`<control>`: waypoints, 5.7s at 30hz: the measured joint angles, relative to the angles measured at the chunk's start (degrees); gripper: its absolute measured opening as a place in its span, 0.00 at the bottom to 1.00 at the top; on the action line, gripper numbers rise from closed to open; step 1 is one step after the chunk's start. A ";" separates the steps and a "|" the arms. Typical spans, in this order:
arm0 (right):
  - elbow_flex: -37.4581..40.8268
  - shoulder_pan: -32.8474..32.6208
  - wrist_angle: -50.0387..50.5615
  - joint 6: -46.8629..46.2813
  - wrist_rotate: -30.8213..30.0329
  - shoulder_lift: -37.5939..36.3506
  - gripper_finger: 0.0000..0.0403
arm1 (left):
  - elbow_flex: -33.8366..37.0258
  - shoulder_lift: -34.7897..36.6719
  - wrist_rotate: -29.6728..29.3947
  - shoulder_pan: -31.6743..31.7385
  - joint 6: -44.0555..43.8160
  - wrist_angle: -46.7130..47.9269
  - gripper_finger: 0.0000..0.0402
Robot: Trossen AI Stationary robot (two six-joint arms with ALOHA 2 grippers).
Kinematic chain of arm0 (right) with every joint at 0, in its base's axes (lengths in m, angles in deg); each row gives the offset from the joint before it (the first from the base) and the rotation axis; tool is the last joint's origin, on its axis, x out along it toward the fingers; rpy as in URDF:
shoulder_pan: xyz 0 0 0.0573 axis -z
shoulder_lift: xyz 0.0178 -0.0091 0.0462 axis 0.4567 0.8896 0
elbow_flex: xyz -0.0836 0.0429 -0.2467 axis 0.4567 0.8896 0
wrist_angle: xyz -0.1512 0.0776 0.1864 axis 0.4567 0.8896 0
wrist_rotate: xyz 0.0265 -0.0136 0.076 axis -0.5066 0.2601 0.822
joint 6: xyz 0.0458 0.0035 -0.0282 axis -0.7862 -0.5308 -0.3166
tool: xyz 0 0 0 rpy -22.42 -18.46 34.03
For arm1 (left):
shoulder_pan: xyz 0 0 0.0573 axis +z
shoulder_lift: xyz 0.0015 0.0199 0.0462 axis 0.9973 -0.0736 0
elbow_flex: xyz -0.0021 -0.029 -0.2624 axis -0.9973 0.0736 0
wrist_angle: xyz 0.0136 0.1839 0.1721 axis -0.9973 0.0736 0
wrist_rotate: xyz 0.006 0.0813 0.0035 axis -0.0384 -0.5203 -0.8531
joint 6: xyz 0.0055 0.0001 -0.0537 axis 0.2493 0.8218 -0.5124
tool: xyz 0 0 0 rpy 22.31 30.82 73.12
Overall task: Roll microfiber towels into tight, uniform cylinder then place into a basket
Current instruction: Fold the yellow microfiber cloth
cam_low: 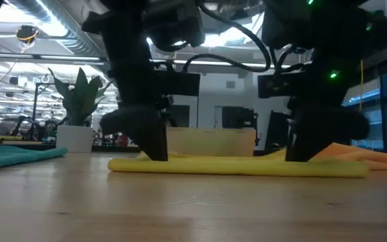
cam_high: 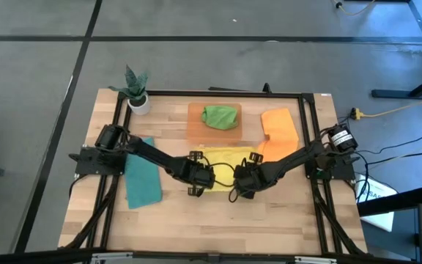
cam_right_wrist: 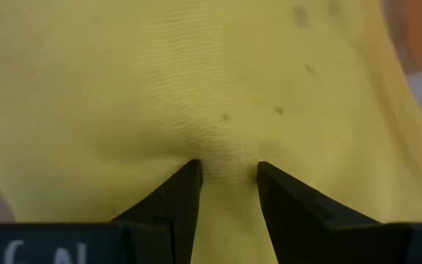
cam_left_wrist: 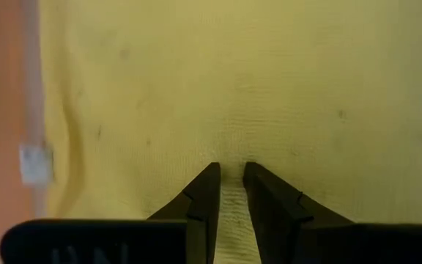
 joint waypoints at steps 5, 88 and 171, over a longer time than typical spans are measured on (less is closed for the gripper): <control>1.38 2.49 -1.65 1.45 -4.73 0.10 0.35 | 0.00 -0.06 0.92 -3.47 -3.49 -0.03 0.16; -7.05 -0.51 -12.51 25.95 0.19 -1.31 0.35 | 6.98 10.50 3.63 -17.11 -11.31 -6.22 0.16; -1.30 -14.84 -32.28 38.77 4.92 6.71 0.23 | 6.86 8.28 2.60 -24.11 3.88 -5.71 0.25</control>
